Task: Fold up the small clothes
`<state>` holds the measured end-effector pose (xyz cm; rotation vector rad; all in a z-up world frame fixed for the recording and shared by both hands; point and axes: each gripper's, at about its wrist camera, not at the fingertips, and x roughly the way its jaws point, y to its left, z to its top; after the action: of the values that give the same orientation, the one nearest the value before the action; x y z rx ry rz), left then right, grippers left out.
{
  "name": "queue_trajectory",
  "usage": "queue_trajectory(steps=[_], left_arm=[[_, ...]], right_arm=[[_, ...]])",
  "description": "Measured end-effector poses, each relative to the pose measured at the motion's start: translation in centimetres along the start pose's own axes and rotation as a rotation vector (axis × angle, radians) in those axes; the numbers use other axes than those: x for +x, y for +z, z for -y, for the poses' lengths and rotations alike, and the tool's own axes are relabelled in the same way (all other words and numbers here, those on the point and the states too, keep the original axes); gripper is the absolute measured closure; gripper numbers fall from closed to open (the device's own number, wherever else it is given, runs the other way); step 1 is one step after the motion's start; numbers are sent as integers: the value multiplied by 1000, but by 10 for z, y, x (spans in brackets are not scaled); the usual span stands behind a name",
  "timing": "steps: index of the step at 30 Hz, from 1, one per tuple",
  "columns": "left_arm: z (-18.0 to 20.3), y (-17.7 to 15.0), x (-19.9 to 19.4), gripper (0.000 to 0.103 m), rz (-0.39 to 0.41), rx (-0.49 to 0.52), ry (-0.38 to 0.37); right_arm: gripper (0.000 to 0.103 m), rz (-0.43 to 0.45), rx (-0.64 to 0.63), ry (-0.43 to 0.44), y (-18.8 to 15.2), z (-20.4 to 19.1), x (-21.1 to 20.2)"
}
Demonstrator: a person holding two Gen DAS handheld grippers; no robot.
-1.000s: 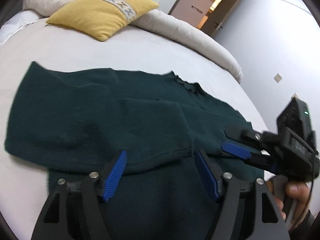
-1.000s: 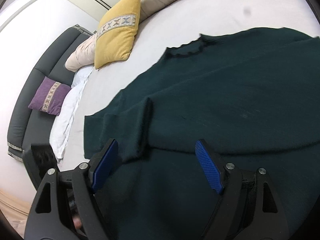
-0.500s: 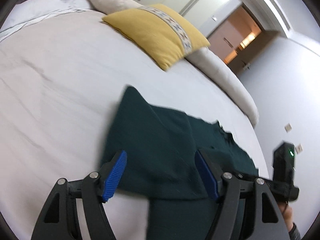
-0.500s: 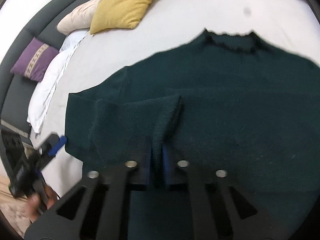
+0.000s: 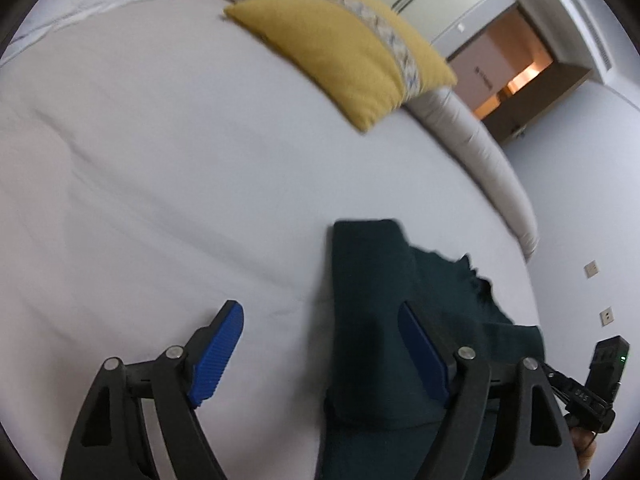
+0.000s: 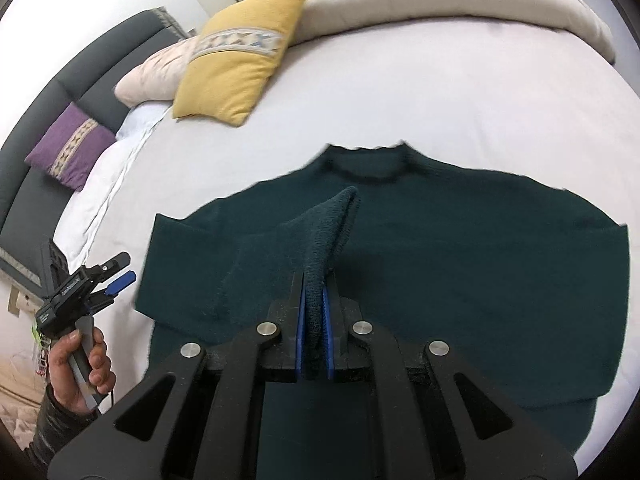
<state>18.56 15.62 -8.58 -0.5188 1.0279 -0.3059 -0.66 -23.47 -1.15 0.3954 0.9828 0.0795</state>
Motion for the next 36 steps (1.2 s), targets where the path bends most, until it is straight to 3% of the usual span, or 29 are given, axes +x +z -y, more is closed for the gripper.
queue_trajectory(steps=[12,16,19,21,23,25,31,36], left_arm=[[34,19,41,23,-65,85,36],[38,24,56,28,-77,100,72],[44,28,63,41,-80,141,107],[45,30,67,56,-83,149,120],[40,33,70,91,-90,138,115],[35,35,71,94,-93,120,101],[44,44,71,96,-70,195,138],[41,40,78,96,-57,222,163]], right_arm=[[97,15,62,-83,-19,82,-10],[97,-2,77,-92,-24,94,-1],[97,-15,85,-88,-29,96,7],[97,-20,89,-86,-32,98,10],[97,-21,106,-73,-34,99,12],[97,-23,102,-72,-36,94,13],[97,-22,87,-43,-34,78,7],[97,-53,75,-94,-33,79,15]])
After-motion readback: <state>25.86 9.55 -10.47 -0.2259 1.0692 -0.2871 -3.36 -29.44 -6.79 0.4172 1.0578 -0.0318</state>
